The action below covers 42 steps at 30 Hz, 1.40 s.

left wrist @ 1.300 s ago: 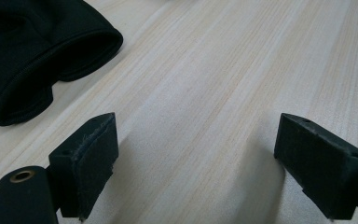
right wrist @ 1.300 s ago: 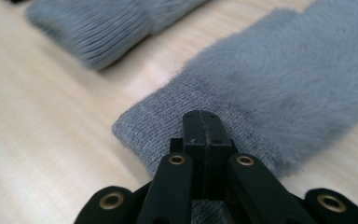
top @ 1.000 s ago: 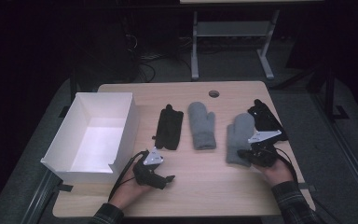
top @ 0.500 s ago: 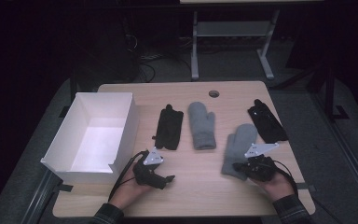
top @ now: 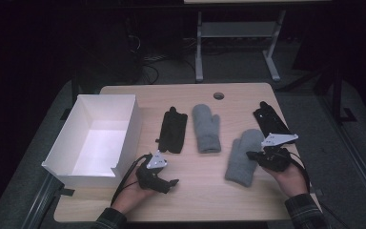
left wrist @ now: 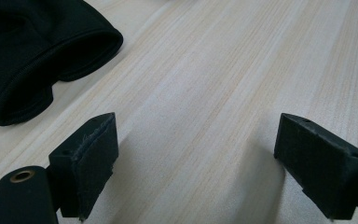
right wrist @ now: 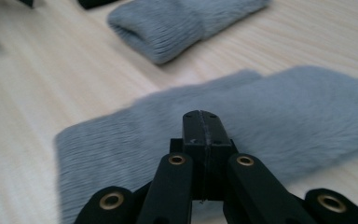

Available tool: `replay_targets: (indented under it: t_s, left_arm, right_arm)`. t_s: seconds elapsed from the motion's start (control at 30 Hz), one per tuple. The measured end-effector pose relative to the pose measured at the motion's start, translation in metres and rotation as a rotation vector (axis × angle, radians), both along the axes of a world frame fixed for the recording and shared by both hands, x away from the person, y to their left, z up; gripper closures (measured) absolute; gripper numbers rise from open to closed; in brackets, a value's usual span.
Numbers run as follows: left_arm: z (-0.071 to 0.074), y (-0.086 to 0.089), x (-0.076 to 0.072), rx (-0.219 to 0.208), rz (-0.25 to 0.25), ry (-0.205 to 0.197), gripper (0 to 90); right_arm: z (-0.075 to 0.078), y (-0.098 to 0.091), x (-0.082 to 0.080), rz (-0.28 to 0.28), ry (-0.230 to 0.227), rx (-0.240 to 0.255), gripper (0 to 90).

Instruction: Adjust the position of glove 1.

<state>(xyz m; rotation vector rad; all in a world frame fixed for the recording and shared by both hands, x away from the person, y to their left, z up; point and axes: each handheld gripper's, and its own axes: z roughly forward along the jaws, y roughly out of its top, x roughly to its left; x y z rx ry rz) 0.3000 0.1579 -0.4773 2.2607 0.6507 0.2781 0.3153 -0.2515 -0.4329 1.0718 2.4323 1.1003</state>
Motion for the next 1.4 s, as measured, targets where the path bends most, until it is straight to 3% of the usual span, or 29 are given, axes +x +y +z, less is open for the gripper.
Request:
replay_targets:
  t_s: [0.1,0.17,0.23,0.3,0.7,1.2,1.23,1.33,1.37,1.4]
  left_arm:
    - [0.0,0.0,0.0,-0.001,0.0,0.0,12.9]
    - [0.0,0.0,0.0,0.0,0.0,0.0,12.9]
    - [0.0,0.0,0.0,0.0,0.0,0.001,12.9]
    - [0.0,0.0,0.0,0.0,0.001,0.001,12.9]
    - [0.0,0.0,0.0,0.0,0.0,0.0,12.9]
    - [0.0,0.0,0.0,0.001,-0.002,-0.003,12.9]
    - [0.0,0.0,0.0,0.001,-0.001,-0.003,12.9]
    - [0.0,0.0,0.0,0.0,0.001,0.0,12.9]
    - [0.0,-0.001,-0.001,-0.001,0.008,0.003,12.8]
    - [0.0,-0.001,-0.001,-0.001,0.008,0.003,12.8]
  right_arm:
    - [-0.007,-0.005,0.012,-0.009,0.014,-0.029,90.0]
    - [-0.01,-0.005,0.015,-0.011,0.028,-0.042,90.0]
    - [-0.02,-0.001,0.019,-0.003,0.064,-0.086,90.0]
    - [-0.022,0.004,0.018,0.004,0.066,-0.091,90.0]
    - [-0.02,0.043,0.002,0.09,0.076,-0.1,90.0]
    - [-0.015,0.05,-0.012,0.135,0.064,-0.084,90.0]
    - [-0.012,0.045,-0.013,0.112,0.055,-0.056,85.1]
    - [-0.009,0.038,-0.013,0.092,0.042,-0.043,79.1]
    - [-0.007,0.029,-0.016,0.055,0.03,-0.023,66.0]
    - [-0.008,0.025,-0.016,0.045,0.021,-0.017,61.2]
